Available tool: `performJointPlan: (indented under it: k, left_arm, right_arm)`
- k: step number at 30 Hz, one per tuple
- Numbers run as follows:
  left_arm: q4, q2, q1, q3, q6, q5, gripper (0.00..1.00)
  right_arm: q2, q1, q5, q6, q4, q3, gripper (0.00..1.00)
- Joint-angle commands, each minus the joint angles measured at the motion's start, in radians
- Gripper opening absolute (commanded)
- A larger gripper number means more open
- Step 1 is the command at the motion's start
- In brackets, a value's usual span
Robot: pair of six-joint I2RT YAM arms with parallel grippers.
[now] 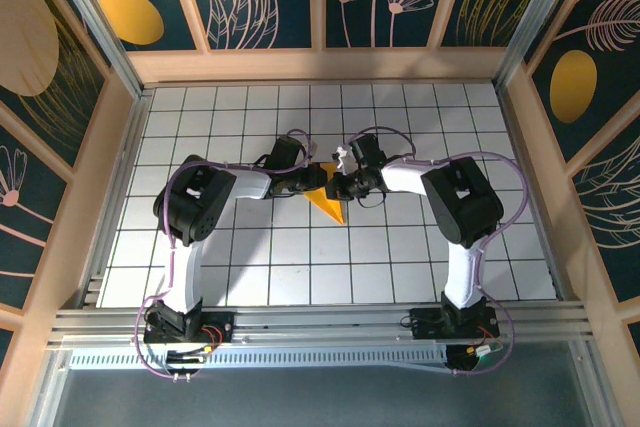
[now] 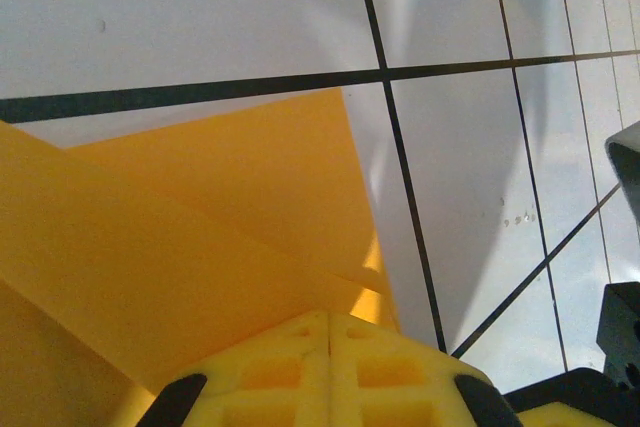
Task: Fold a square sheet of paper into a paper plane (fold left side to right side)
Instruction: Fourth fold the wing at the center of the table.
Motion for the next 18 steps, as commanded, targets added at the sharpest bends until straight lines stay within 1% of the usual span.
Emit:
performJointPlan:
  k: [1,7,18]
  left_arm:
    - [-0.100,0.030,0.005,-0.025,-0.007,-0.069,0.00]
    - [-0.126,0.038,0.006,-0.015,-0.012,-0.091,0.00]
    - [-0.165,0.056,0.007,-0.005,-0.032,-0.132,0.00]
  right_arm:
    - [0.020,0.010,0.026,-0.009,-0.011,0.005,0.00]
    - [0.018,0.009,0.044,-0.022,-0.036,-0.024,0.00]
    - [-0.052,0.031,0.039,-0.046,-0.089,-0.086,0.00]
